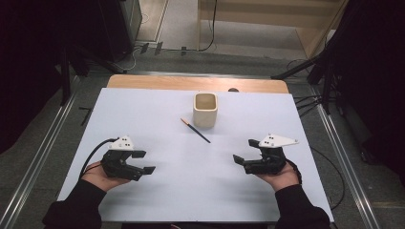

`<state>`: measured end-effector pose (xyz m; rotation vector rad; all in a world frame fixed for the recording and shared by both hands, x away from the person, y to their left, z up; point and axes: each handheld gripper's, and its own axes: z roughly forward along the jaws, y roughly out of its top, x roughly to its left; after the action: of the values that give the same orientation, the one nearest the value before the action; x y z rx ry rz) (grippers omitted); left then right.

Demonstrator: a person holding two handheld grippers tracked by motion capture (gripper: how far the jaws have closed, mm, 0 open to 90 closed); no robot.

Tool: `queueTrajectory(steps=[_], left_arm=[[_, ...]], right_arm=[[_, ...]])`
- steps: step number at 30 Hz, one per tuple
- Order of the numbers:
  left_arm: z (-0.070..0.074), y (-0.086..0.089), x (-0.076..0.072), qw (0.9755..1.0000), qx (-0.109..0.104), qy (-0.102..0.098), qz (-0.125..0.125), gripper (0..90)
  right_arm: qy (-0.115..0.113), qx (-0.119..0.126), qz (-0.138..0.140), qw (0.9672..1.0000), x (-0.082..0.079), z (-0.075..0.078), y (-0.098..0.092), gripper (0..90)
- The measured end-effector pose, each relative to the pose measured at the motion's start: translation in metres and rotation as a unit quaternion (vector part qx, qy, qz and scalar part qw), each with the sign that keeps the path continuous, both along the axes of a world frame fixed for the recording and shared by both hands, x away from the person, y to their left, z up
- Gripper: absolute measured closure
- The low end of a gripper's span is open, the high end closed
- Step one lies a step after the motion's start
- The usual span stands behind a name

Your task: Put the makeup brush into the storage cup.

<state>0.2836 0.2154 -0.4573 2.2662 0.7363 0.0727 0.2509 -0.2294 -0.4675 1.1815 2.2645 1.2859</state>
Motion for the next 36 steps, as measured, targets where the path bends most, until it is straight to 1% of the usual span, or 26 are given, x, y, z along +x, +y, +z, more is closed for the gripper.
queueTrajectory(steps=[3,16,21,26,28,36], left_arm=[[0.0,0.0,0.0,1.0,0.0,0.0,0.0,29.1],[-0.001,0.0,0.001,1.0,-0.001,0.002,-0.001,29.0],[-0.001,0.0,0.001,1.0,-0.001,0.003,-0.001,29.0],[-0.001,0.0,0.001,1.0,-0.001,0.003,-0.001,29.0],[-0.001,0.0,0.001,1.0,-0.001,0.003,-0.002,29.0],[-0.001,0.0,0.001,1.0,-0.001,0.004,-0.002,29.0]], right_arm=[[0.0,0.0,0.006,1.0,0.002,0.0,0.003,16.5],[0.002,0.0,0.014,0.9999,0.01,0.0,0.01,16.5],[0.004,-0.003,0.022,0.9998,0.014,-0.001,0.015,16.5],[0.0,-0.004,0.026,0.9997,0.018,-0.001,0.017,16.5],[0.001,-0.003,0.024,0.9997,0.019,0.0,0.017,16.5],[0.001,-0.007,0.034,0.9994,0.026,0.0,0.025,16.6]])
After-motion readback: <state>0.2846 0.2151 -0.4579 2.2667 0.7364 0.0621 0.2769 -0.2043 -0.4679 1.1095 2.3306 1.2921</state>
